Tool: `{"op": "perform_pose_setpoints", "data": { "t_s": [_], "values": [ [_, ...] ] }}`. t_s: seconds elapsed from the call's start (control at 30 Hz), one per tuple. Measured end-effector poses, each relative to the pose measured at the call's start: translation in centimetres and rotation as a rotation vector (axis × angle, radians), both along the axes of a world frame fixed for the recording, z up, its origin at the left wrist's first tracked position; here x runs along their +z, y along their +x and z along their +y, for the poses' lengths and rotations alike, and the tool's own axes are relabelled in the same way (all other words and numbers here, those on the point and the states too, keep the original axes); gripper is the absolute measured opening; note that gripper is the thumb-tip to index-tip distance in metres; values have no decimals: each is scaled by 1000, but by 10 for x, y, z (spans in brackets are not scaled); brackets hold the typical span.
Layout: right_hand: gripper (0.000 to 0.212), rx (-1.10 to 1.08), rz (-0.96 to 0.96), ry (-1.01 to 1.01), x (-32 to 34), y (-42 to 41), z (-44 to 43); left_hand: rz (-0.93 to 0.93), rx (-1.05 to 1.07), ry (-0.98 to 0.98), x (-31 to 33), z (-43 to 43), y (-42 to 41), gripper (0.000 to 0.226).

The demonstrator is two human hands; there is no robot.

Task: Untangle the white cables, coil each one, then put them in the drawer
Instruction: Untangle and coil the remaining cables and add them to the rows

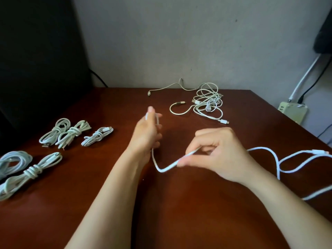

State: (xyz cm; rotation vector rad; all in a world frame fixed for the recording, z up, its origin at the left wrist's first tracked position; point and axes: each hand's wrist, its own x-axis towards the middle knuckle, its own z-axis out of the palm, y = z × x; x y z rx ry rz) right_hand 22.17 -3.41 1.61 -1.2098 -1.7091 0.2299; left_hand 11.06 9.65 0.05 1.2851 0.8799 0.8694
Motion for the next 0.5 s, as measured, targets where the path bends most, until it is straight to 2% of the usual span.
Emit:
{"op": "perform_pose_setpoints", "data": {
  "t_s": [0.1, 0.17, 0.23, 0.5],
  "values": [
    [21, -124, 134, 63, 3, 4, -1, 113, -277, -11, 0, -14, 7, 43],
    [25, -237, 231, 118, 4, 9, 1, 26, -508, -162, 0, -21, 10, 43],
    [33, -375, 228, 146, 4, 17, 3, -66, -665, -290, 0, -24, 12, 45],
    [46, -629, 125, 137, -3, 23, 7, -225, -834, -454, 7, -31, 9, 52]
  ]
}}
